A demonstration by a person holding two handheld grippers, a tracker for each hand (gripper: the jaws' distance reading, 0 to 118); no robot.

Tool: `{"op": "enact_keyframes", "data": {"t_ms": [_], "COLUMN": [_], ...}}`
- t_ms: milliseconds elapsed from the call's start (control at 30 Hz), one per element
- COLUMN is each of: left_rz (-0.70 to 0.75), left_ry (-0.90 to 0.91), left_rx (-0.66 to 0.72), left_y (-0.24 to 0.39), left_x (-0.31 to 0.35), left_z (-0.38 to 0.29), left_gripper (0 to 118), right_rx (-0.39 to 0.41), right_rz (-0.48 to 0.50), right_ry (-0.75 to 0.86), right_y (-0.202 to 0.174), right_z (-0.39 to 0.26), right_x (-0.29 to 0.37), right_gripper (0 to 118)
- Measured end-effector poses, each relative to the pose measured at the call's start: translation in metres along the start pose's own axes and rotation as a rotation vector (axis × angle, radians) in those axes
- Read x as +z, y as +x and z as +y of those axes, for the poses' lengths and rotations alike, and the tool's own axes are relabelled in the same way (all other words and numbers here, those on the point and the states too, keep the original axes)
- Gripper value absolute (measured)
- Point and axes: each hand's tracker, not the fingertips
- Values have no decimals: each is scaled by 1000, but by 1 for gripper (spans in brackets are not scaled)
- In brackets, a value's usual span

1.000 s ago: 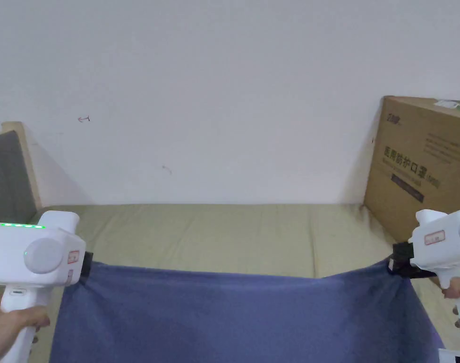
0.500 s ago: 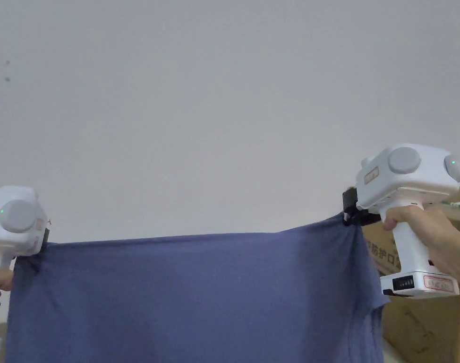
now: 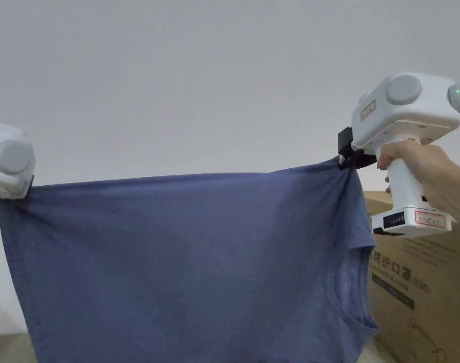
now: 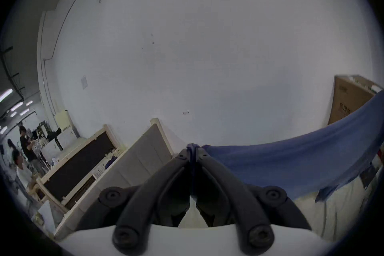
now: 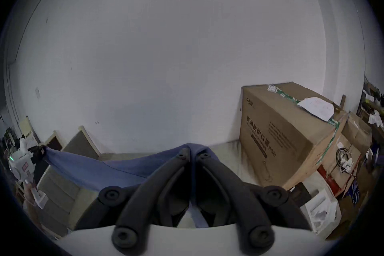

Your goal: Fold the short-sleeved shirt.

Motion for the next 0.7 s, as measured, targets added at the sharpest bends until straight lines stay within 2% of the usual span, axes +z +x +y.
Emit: {"op": "enact_keyframes", "data": {"t_ms": [67, 233, 367, 467, 567, 667, 700], "left_rz": [-10, -30, -38, -36, -52, -66, -67], "left_ry": [-41, -209, -354, -434, -500, -558, -572], "left_rx": [3, -41, -80, -101, -124, -134, -145], "left_y": [13, 54, 95, 124, 144, 149, 150], "left_x": [-17, -87, -143, -172, -192, -210, -210], "left_z": [-28, -117, -204, -269, -325, -369, -378], "left_gripper": [2, 2, 2, 2, 2, 2, 2], "right_rx": [19, -5, 43, 45, 27, 68, 59], "right_rz": [-9, -30, -74, -94, -104, -126, -129], "right_ry": [-59, -227, -385, -500, -602, -677, -686], "right_y": [-1, 9, 12, 18, 23, 26, 29], "right_z": [-28, -109, -191, -255, -319, -370, -379], "right_x": [-25, -108, -182, -232, -261, -277, -279], "right_gripper": [3, 3, 3, 3, 3, 3, 3]}}
